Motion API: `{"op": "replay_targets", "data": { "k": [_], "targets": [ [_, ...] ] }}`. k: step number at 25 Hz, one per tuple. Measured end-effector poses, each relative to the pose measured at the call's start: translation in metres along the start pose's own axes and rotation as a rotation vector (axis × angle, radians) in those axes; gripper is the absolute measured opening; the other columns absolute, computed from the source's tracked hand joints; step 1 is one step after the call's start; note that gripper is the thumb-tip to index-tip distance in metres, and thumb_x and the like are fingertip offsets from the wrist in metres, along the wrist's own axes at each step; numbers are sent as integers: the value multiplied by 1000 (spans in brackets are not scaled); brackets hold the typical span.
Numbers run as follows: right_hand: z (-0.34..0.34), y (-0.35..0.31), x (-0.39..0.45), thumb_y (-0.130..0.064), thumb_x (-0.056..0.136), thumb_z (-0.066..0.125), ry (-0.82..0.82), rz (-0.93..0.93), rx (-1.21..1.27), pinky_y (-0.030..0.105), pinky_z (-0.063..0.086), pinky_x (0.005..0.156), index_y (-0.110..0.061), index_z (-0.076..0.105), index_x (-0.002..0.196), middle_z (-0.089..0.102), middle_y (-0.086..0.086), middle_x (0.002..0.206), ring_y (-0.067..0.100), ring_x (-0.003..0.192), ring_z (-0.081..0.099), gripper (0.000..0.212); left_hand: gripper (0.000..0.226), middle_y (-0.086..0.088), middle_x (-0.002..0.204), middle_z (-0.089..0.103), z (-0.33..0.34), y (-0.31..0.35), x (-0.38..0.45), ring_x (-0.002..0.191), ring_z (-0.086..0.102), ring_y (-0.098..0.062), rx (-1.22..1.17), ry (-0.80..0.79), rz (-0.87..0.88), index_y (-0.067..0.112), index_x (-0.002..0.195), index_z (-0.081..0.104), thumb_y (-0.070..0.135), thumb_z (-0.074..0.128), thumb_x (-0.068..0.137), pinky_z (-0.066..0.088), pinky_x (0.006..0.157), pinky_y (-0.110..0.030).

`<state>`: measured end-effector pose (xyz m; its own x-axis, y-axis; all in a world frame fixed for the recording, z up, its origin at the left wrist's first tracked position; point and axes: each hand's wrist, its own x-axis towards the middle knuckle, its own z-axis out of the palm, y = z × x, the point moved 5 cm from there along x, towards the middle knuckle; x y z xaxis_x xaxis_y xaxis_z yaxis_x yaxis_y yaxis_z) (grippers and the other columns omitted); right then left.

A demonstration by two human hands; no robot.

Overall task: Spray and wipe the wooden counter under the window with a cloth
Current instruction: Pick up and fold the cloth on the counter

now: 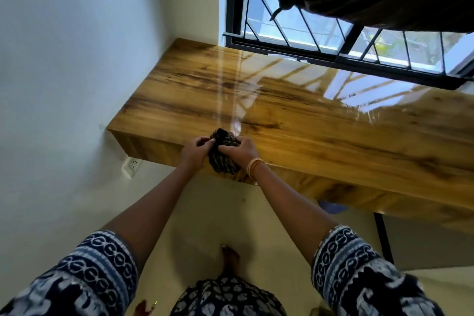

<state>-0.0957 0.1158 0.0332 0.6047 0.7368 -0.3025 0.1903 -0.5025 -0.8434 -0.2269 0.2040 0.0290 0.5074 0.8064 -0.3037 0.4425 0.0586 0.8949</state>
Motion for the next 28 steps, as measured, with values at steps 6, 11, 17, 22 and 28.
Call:
{"op": "replay_targets", "data": {
  "k": [6, 11, 17, 22, 28],
  "targets": [
    [-10, 75, -106, -14, 83, 74, -5, 88, 437, 25, 58, 73, -4, 66, 103, 69, 13, 100, 20, 87, 67, 24, 17, -4, 93, 64, 61, -26, -101, 84, 63, -18, -226, -186, -157, 16, 99, 59, 30, 64, 91, 54, 53, -29],
    [-35, 164, -175, -43, 48, 92, 24, 253, 556, 46, 54, 93, -9, 59, 117, 68, 14, 115, 27, 104, 67, 85, 27, -16, 103, 67, 124, -60, -163, 87, 67, -27, -237, -263, -285, 8, 106, 61, 24, 70, 86, 60, 68, -42],
    [-88, 268, -287, -32, 73, 81, 42, 412, 747, 49, 55, 88, -11, 64, 110, 70, 14, 105, 32, 97, 67, 46, 35, -18, 114, 66, 233, -108, -267, 97, 66, -32, -315, -337, -423, 5, 119, 59, 21, 67, 89, 58, 70, -45],
    [-154, 371, -410, -9, 78, 76, 95, 452, 683, 44, 57, 81, -19, 58, 120, 66, 8, 113, 28, 104, 64, 47, 25, -17, 113, 64, 341, -135, -386, 92, 64, -31, -322, -416, -444, 6, 112, 57, 18, 63, 92, 57, 69, -45],
    [-251, 472, -523, 9, 79, 67, 299, 452, 618, 26, 54, 68, -10, 62, 103, 64, 12, 96, 27, 91, 62, 31, 56, -13, 117, 61, 458, -155, -499, 98, 66, -32, -182, -521, -502, 8, 121, 54, 35, 78, 78, 61, 67, -46]
  ]
}}
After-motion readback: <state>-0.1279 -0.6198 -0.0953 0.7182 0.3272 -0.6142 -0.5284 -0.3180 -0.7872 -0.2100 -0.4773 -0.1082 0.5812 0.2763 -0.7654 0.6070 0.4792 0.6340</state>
